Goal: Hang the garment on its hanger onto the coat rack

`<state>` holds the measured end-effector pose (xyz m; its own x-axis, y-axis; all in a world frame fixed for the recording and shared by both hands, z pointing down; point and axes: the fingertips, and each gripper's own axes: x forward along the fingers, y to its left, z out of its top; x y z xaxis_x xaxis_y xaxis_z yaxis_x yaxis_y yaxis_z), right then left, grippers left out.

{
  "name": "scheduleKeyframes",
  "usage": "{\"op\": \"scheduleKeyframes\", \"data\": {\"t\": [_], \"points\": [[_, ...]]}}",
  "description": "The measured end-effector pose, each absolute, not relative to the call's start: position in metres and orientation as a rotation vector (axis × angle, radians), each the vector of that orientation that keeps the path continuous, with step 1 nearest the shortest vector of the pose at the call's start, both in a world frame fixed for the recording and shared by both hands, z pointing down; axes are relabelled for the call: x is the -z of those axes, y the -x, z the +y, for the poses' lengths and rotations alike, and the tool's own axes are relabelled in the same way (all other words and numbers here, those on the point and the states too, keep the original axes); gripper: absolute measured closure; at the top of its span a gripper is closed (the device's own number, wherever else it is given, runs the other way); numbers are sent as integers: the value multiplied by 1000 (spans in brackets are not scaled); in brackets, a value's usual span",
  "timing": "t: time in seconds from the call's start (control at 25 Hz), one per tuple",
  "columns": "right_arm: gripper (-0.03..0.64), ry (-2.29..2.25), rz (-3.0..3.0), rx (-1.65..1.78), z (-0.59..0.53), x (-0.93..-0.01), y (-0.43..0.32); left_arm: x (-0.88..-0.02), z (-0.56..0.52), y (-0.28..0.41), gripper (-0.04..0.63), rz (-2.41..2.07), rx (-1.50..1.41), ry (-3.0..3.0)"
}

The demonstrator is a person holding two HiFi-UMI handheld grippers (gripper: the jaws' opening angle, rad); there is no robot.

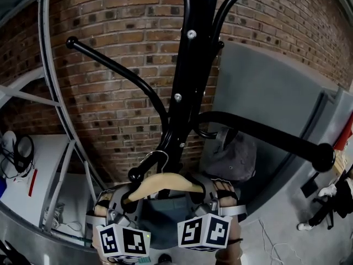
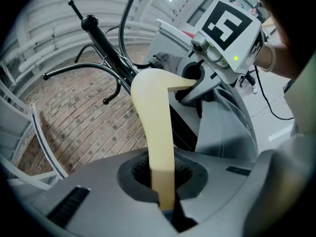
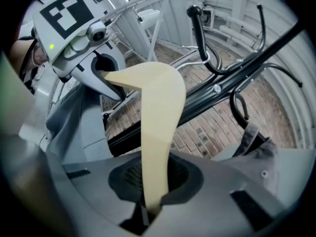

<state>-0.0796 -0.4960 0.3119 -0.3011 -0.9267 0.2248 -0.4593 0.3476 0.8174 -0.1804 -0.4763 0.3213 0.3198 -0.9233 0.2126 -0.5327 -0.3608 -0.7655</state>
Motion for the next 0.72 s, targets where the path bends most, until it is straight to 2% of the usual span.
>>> {"op": "scheduleKeyframes", "data": {"t": [0.28,0.52,0.72], "points": [[586,-1236,-1917,847,-496,-311,78,-320,-478,179,589,1288,841,2017],[579,-1231,-1970,849,-491,-308,82,-312,-474,178,526,1303,760,2031],[480,-1188,-2008,862,-485,-306,89,-308,-470,179,491,1319,775,1976]]}}
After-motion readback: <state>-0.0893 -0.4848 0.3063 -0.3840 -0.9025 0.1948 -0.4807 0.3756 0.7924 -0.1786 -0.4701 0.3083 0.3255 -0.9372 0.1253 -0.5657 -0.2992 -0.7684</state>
